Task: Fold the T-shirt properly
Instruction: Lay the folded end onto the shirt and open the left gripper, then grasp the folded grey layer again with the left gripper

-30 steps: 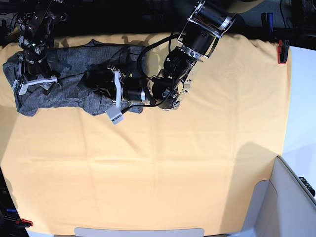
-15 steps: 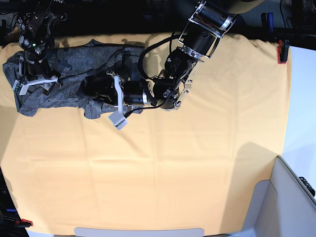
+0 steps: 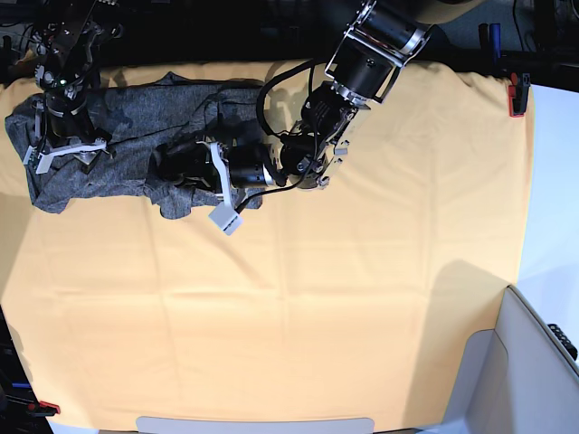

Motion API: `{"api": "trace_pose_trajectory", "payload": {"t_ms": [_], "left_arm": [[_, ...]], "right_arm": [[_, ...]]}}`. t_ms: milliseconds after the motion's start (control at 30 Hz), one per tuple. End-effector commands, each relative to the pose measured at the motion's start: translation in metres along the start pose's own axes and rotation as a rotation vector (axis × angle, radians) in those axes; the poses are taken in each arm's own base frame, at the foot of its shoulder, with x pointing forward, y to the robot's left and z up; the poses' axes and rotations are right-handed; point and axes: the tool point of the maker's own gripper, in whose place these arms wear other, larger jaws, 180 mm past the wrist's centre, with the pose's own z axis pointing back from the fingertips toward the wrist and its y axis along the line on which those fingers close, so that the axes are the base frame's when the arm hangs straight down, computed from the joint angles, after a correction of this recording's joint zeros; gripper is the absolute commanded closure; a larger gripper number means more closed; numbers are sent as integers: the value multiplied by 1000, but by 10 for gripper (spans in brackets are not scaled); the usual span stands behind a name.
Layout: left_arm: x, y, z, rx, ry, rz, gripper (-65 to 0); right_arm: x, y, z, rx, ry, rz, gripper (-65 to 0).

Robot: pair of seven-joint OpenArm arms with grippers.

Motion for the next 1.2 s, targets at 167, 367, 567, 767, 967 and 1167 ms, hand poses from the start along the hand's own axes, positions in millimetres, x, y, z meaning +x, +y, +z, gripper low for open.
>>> {"api": "trace_pose_trajectory", "payload": {"t_ms": [167, 367, 567, 767, 967, 1167], "left_arm": [[22, -8, -4, -37, -78, -5, -261], [28, -9, -3, -38, -94, -11, -292], [68, -6, 34, 2, -184, -115, -259], [80, 11, 96, 119, -139, -256, -117], [37, 27, 124, 240, -4, -202, -8], [12, 23, 114, 276, 53, -115, -7]], "right_arm": [[15, 1, 1, 5, -51, 7, -364], [15, 1, 1, 5, -49, 6, -364], [7, -2, -3, 0, -26, 0, -364], [7, -2, -3, 0, -26, 0, -364], [9, 1, -3, 4, -32, -2, -364], [9, 1, -3, 4, -32, -2, -364]]}}
